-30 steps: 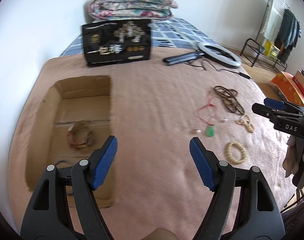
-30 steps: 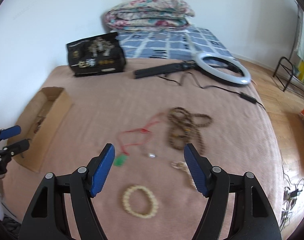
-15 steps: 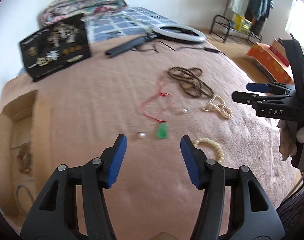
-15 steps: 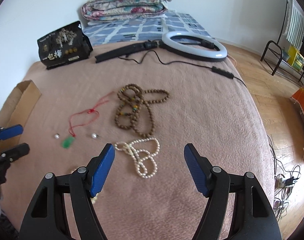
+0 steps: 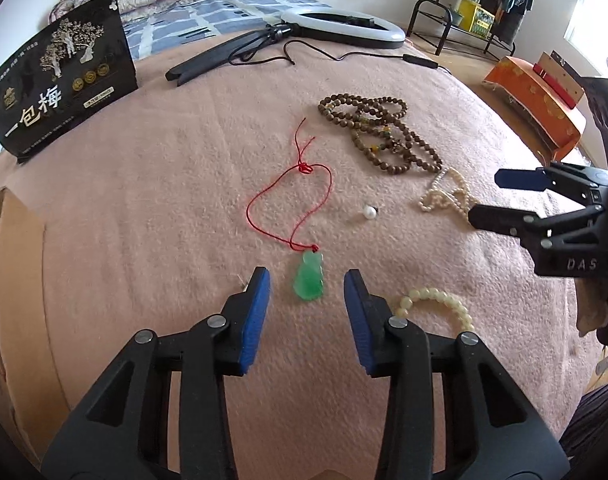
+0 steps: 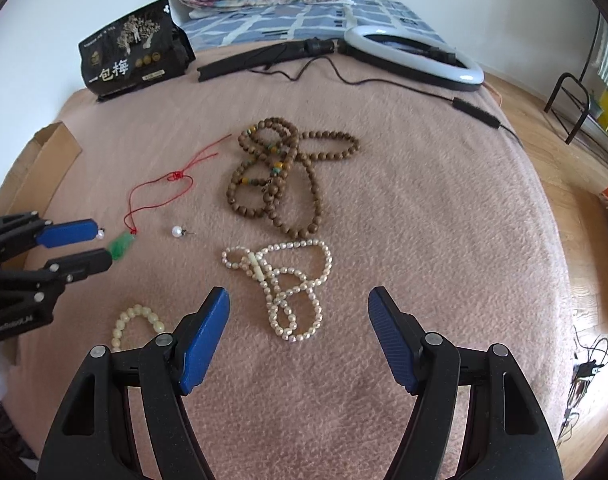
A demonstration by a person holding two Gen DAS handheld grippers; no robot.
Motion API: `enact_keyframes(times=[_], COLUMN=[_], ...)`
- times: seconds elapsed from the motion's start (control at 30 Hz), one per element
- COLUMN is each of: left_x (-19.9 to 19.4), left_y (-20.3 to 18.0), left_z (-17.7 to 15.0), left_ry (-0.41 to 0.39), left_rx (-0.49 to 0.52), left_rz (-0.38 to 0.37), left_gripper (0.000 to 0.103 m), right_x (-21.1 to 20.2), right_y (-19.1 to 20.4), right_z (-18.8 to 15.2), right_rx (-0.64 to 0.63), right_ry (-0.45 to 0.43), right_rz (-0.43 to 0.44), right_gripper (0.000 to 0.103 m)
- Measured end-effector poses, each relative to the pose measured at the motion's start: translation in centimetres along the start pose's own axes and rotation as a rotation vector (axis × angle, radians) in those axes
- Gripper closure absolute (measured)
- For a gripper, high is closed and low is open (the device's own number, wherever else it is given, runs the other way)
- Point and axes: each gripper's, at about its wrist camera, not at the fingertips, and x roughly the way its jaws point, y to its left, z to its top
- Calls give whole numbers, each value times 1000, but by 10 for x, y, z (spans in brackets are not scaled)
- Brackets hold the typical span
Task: Organize jewelry
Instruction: 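Grasp the green jade pendant with the left tool while the right tool grasps the pearl necklace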
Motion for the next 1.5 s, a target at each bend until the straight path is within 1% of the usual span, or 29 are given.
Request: enact_keyframes(times=[0.1,0.2,0.4,0.53,0.63,0.7,0.77,0.87,0.93,1.0,1.03,1.1,1.13,1.2,1.5], left_x=[7,13,20,23,23,23,23,22,22,22,21,20,20,19,0], left_y=[2,1,-3,-6,-6,-6,-5,-6,-5,-5,-5,-6,-6,-6,-10], left_z=[1,2,4,4,3,3,3,3,4,4,4,4,4,4,3], left_ry=[18,34,38,38,35,36,36,36,35,34,33,30,29,26,-11], left_rx=[-1,1,21,43,45,39,36,35,35,34,33,30,27,22,0], left_rz=[-15,-32,-30,-15,-15,-21,-26,-25,-25,-26,-25,-25,-26,-30,-44], left_gripper=[64,68,70,77,83,84,87,87,87,87,87,87,87,87,88], right_x=[7,13,25,29,32,32,32,32,32,31,30,29,29,29,20], right_y=[-1,-2,0,2,5,8,9,8,9,11,12,15,16,16,15], right_z=[1,1,3,9,12,12,13,13,13,12,12,12,12,12,11], right_rx=[6,7,-6,-10,-25,-36,-42,-46,-53,-63,-70,-80,-83,-80,-60], right_ry=[14,23,32,30,29,31,33,37,38,39,39,40,41,43,31], right_rz=[6,13,6,-5,-19,-30,-34,-33,-29,-23,-20,-20,-22,-16,-11], right_gripper=[32,32,32,31,29,29,29,30,35,51,56,75,79,93,95])
